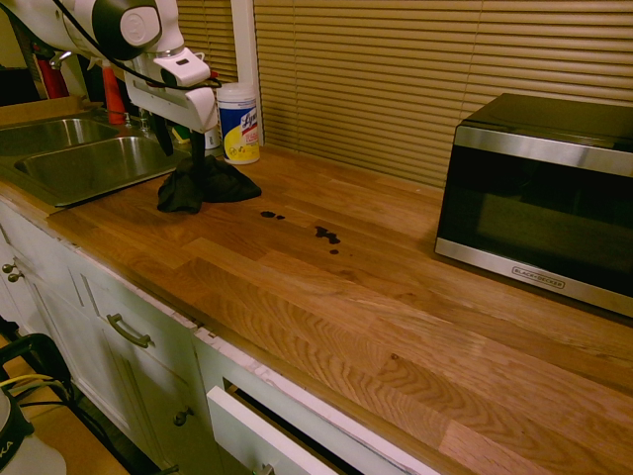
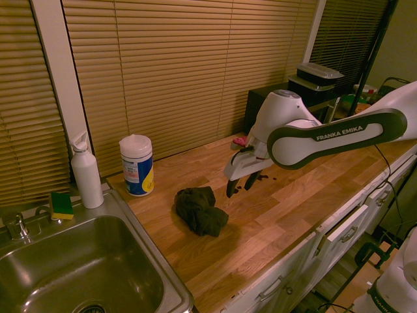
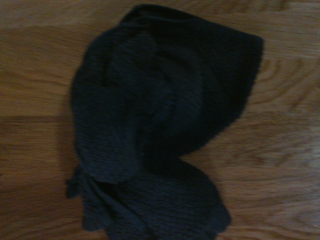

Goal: Clear the spill

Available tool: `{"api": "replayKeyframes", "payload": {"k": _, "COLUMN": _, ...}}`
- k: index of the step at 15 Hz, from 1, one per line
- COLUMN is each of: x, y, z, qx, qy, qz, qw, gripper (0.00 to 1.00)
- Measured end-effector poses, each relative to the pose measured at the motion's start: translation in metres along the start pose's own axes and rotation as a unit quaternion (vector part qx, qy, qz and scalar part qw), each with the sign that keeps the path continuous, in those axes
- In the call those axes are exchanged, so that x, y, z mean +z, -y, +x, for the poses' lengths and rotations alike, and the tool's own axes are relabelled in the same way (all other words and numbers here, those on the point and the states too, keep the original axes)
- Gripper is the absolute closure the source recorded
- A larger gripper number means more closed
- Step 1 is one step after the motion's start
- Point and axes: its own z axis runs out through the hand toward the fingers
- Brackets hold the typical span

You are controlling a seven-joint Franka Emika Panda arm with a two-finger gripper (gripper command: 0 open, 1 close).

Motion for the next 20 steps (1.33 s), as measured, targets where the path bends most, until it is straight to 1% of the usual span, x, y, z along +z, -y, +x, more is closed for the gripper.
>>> {"api": "replayKeyframes", "payload": {"k": 3, "x": 0.013, "y": 0.023, "z": -0.013, "qx": -0.01, "qy": 0.005, "qz": 0.014, "qw": 1.0, "gripper": 0.0}}
{"api": "replayKeyframes", "payload": {"k": 7, "x": 0.044, "y": 0.047, "z": -0.014, "qx": -0.007, "qy": 0.01, "qz": 0.017, "qw": 1.0, "gripper": 0.0}}
{"api": "replayKeyframes", "payload": {"k": 11, "x": 0.073, "y": 0.065, "z": -0.01, "qx": 0.003, "qy": 0.003, "qz": 0.003, "qw": 1.0, "gripper": 0.0}}
{"api": "replayKeyframes", "payload": {"k": 14, "x": 0.095, "y": 0.073, "z": 0.0, "qx": 0.011, "qy": -0.014, "qz": -0.003, "qw": 1.0, "gripper": 0.0}}
{"api": "replayKeyframes", "payload": {"k": 15, "x": 0.103, "y": 0.075, "z": 0.004, "qx": 0.013, "qy": -0.016, "qz": -0.008, "qw": 1.0, "gripper": 1.0}}
{"api": "replayKeyframes", "payload": {"k": 18, "x": 0.122, "y": 0.081, "z": 0.007, "qx": 0.016, "qy": -0.018, "qz": -0.018, "qw": 1.0, "gripper": 1.0}}
{"api": "replayKeyframes", "payload": {"k": 20, "x": 0.127, "y": 0.083, "z": 0.006, "qx": 0.017, "qy": -0.019, "qz": -0.021, "qw": 0.999, "gripper": 1.0}}
